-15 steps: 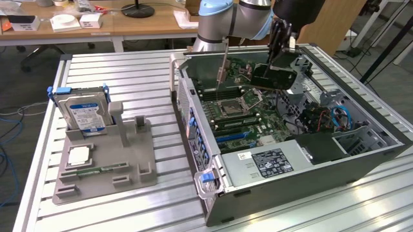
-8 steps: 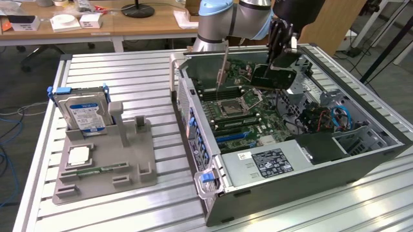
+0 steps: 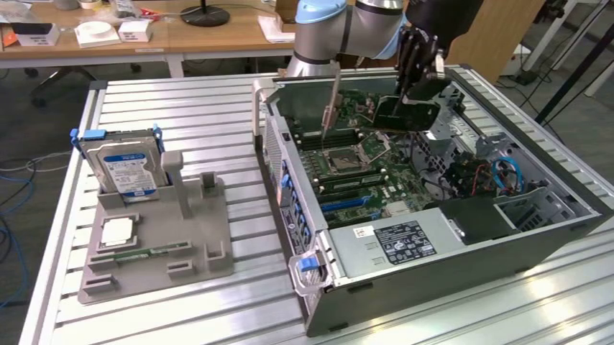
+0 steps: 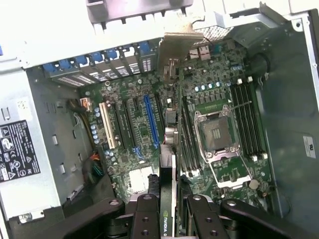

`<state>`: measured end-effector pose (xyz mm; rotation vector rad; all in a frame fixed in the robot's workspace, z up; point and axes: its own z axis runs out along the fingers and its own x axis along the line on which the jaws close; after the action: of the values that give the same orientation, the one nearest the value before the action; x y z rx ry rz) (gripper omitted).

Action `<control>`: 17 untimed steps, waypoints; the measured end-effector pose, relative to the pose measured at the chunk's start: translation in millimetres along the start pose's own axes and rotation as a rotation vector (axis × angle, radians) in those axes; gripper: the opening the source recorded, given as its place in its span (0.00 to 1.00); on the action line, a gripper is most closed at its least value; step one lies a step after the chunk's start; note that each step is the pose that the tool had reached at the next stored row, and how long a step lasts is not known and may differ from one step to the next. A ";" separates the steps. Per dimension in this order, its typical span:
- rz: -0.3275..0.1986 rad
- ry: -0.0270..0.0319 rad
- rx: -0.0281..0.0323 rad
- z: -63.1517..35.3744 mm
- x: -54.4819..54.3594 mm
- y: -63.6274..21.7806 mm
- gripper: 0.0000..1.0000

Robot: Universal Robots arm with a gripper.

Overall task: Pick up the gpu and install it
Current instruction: 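Insert the gpu into the slot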

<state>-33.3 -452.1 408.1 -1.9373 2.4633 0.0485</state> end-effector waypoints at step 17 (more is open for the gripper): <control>-0.107 0.0021 -0.0027 0.0 0.0 0.0 0.26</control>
<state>-33.3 -452.1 408.1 -2.0675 2.3574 0.0491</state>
